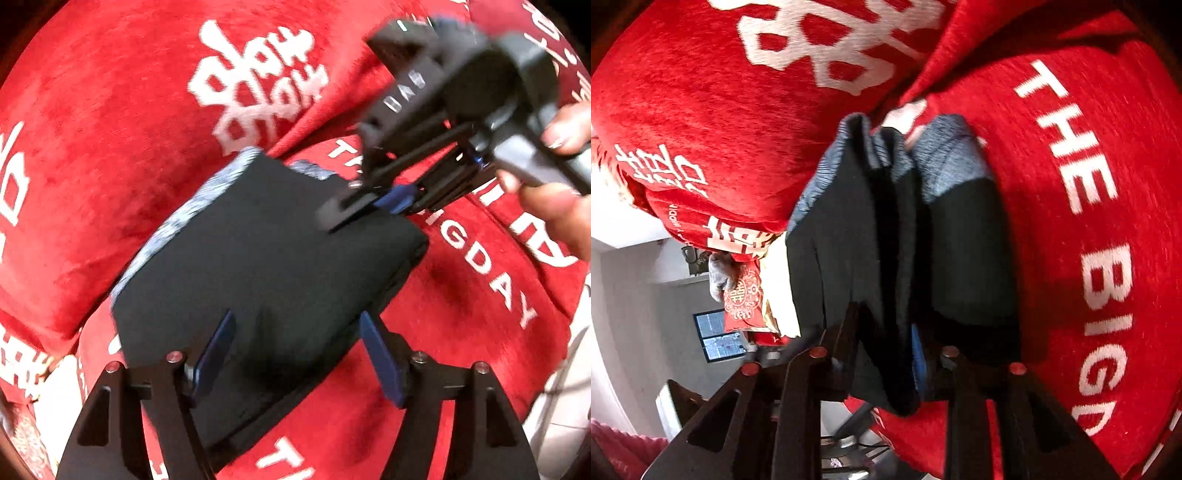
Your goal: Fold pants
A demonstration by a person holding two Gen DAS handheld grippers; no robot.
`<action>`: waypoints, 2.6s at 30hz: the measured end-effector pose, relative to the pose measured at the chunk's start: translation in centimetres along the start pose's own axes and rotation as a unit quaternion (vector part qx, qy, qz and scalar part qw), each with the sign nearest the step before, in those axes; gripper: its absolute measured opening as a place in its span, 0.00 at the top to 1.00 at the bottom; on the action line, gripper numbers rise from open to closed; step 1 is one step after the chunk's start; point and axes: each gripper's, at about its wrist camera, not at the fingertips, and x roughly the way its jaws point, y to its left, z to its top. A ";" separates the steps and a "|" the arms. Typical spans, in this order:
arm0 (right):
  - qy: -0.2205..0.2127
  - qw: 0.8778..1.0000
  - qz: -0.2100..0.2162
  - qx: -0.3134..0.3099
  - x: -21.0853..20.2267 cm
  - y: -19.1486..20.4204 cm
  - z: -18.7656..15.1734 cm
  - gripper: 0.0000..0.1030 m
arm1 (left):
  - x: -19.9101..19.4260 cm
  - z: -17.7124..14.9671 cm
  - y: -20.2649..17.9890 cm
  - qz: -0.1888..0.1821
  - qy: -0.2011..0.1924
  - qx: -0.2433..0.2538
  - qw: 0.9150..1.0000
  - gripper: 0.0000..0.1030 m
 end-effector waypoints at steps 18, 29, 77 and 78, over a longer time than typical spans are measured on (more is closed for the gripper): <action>-0.026 0.987 -0.141 -0.074 -0.1 3.8 -2.3 0.80 | 2.8 -5.0 14.7 0.022 0.090 -0.262 0.961 0.26; -0.096 0.969 -0.198 -0.117 -0.8 9.1 1.0 0.77 | 4.7 -5.1 18.1 0.018 0.113 -0.305 0.945 0.26; -0.038 0.970 -0.219 -0.102 0.7 7.2 0.3 0.63 | 6.2 -3.6 22.3 0.071 0.110 -0.313 0.941 0.11; -0.040 0.969 -0.221 -0.102 0.4 7.1 0.2 0.59 | 6.2 -3.5 22.3 0.073 0.110 -0.312 0.941 0.09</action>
